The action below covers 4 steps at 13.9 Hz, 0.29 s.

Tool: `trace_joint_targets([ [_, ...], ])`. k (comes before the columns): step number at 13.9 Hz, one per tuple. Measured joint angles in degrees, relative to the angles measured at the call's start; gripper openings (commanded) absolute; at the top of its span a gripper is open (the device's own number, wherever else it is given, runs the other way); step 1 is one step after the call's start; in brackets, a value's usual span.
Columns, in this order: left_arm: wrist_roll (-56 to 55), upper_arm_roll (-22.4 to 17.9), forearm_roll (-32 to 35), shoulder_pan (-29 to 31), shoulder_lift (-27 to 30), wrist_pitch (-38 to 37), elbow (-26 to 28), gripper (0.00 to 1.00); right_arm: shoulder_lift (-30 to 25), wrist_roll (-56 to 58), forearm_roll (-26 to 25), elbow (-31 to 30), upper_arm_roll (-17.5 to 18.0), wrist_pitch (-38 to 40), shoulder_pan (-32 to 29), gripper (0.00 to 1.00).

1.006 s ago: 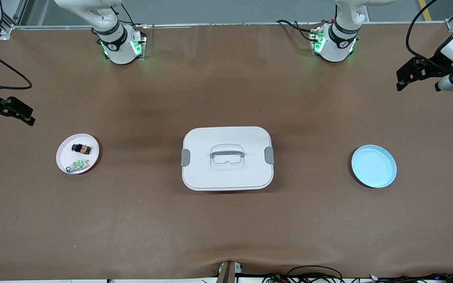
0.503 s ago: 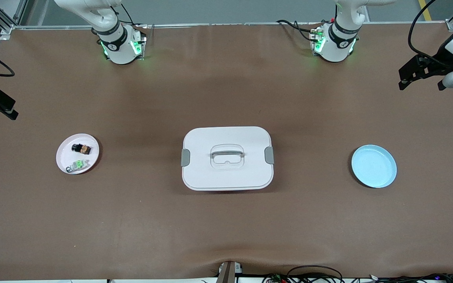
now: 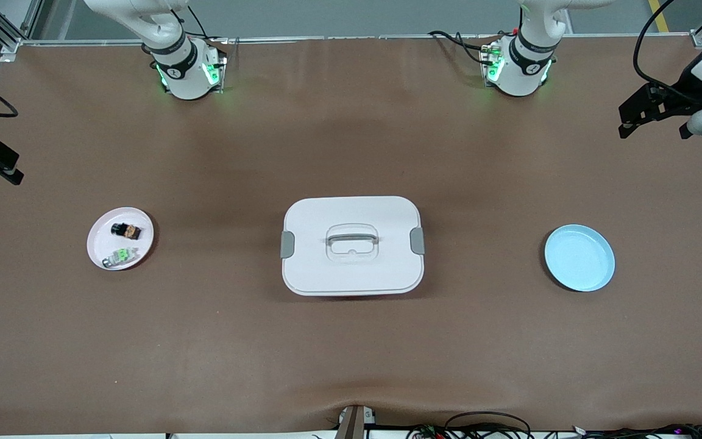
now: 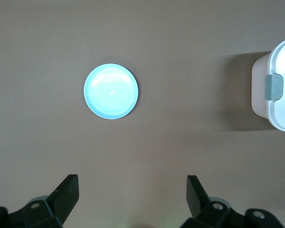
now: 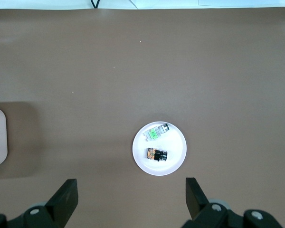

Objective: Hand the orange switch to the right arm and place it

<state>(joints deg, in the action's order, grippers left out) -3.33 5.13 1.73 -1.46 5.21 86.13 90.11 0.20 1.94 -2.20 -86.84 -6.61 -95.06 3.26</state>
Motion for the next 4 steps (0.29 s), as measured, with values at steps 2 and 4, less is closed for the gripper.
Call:
trace_joint_targets([
  [2, 0.0, 0.0, 0.0, 0.0, 0.0, -0.6, 0.0, 1.00, 0.0, 0.0, 0.0, 0.0, 0.1, 0.0, 0.0, 1.00],
  [4, 0.0, 0.0, 0.0, 0.0, 0.0, -1.2, 0.0, 1.00, 0.1, 0.0, 0.0, 0.0, 0.1, 0.0, 0.0, 1.00],
])
